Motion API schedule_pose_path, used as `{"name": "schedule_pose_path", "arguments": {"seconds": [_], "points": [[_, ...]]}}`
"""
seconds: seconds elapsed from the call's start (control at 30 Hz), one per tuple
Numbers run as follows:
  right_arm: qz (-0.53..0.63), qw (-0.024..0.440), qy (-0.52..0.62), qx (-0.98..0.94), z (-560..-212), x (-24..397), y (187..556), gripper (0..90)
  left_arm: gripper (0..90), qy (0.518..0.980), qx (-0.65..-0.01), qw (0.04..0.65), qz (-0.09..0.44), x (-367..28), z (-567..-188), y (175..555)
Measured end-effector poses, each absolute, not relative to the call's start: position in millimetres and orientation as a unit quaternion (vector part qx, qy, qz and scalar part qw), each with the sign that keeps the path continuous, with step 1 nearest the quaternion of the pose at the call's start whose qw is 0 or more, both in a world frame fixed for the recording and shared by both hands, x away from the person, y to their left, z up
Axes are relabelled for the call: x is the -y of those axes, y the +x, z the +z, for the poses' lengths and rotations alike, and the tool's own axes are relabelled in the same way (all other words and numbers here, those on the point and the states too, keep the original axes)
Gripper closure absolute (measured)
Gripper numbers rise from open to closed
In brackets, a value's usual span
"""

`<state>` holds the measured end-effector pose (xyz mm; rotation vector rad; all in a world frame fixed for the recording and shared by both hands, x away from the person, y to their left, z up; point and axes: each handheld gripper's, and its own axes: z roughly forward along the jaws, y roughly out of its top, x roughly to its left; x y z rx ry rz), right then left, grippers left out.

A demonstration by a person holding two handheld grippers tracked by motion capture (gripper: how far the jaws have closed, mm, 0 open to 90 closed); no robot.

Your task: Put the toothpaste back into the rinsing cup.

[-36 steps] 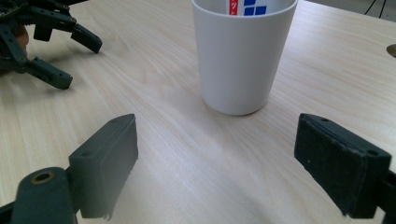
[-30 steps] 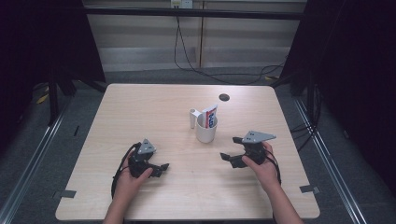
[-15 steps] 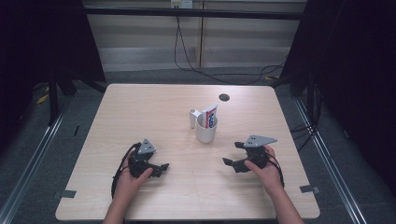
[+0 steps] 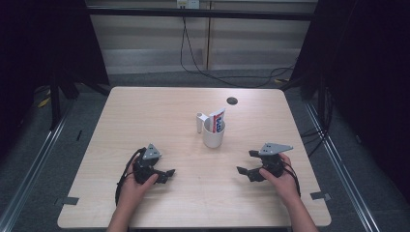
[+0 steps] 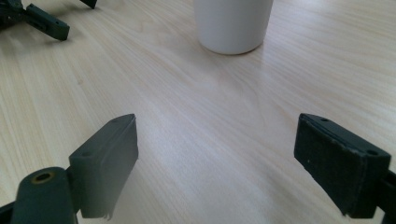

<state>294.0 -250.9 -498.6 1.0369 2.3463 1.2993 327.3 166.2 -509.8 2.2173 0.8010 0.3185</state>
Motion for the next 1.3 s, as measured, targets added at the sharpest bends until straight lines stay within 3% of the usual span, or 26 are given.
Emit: {"name": "schedule_pose_path", "arguments": {"seconds": [1.3], "points": [[0.367, 0.143, 0.362, -0.845, -511.9, 259.2, 277.8, 13.6, 13.9, 0.866, -0.313, 0.37, 0.126, -166.5, -509.6, 326.9]]}}
